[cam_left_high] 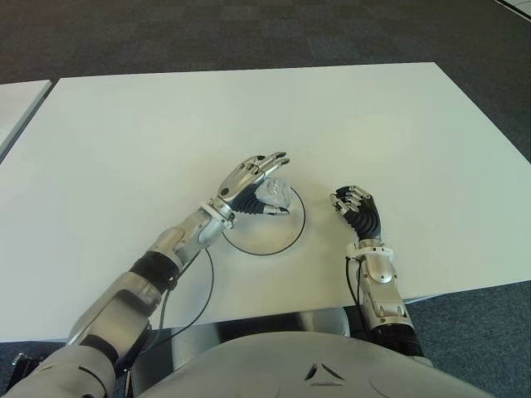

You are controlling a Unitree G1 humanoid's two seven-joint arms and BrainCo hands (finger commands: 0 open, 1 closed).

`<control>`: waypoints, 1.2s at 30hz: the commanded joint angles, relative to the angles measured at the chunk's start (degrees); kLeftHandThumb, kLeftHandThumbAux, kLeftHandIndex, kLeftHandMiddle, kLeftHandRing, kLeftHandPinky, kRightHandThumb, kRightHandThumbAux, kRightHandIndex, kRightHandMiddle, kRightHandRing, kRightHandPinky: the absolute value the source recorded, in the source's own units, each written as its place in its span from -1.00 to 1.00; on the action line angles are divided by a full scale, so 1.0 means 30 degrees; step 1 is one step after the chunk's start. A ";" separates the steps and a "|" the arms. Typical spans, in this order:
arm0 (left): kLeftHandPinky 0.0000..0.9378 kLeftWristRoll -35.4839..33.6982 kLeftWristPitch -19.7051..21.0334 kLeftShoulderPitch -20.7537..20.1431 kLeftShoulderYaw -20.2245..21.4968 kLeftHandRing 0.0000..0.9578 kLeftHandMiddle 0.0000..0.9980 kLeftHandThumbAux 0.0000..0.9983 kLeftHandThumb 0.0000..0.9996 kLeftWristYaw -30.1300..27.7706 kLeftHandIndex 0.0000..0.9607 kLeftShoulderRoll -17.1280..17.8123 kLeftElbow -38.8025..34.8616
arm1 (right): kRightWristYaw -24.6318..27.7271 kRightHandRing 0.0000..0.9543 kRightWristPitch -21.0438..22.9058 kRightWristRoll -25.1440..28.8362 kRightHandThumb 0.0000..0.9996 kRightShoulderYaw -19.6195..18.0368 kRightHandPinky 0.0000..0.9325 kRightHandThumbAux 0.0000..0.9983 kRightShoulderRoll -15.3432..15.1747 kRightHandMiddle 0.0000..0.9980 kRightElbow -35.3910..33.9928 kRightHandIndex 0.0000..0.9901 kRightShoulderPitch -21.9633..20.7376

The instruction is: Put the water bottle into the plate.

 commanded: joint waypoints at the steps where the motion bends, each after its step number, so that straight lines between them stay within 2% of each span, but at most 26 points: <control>1: -1.00 -0.2560 -0.1299 0.0790 0.1510 -1.00 -1.00 -0.27 -0.88 -0.0273 -1.00 -0.0859 -0.0163 | 0.0076 0.10 0.0495 0.0010 0.40 0.0039 0.10 0.47 0.0056 0.06 -0.0067 -0.14 0.0126; 8: -1.00 -0.3702 -0.2153 0.1293 0.2620 -1.00 -1.00 -0.29 -0.84 -0.0436 -1.00 -0.1550 -0.0317 | 0.0147 0.10 0.0405 0.0040 0.40 0.0049 0.12 0.47 0.0030 0.07 -0.0062 -0.14 0.0135; 14: -1.00 -0.3568 -0.1956 0.1667 0.3021 -1.00 -1.00 -0.33 -0.82 -0.1090 -1.00 -0.1535 -0.0874 | 0.0201 0.10 0.0391 0.0035 0.40 0.0061 0.10 0.46 0.0030 0.07 -0.0090 -0.13 0.0170; 22: -1.00 -0.1056 -0.1046 0.1732 0.2728 -1.00 -1.00 -0.35 -0.82 -0.1273 -1.00 -0.0636 -0.1868 | 0.0200 0.11 0.0444 0.0034 0.41 0.0049 0.12 0.46 0.0031 0.08 -0.0122 -0.13 0.0202; 26: -1.00 0.0137 -0.0710 0.1607 0.2502 -1.00 -1.00 -0.30 -0.88 -0.1361 -1.00 -0.0229 -0.2123 | 0.0195 0.12 0.0423 0.0056 0.41 0.0032 0.13 0.46 0.0037 0.09 -0.0085 -0.13 0.0189; 30: -1.00 0.1582 -0.0209 0.1225 0.2039 -0.80 -1.00 -0.24 -0.95 -0.1179 -1.00 0.0044 -0.1802 | 0.0181 0.11 0.0368 0.0052 0.41 0.0023 0.12 0.46 0.0038 0.08 -0.0035 -0.13 0.0177; 36: -1.00 0.3357 0.0026 0.0232 0.1076 -0.68 -1.00 -0.15 -0.96 -0.0324 -1.00 0.0046 -0.0076 | 0.0174 0.11 0.0321 0.0009 0.41 0.0058 0.12 0.46 0.0037 0.06 -0.0042 -0.13 0.0201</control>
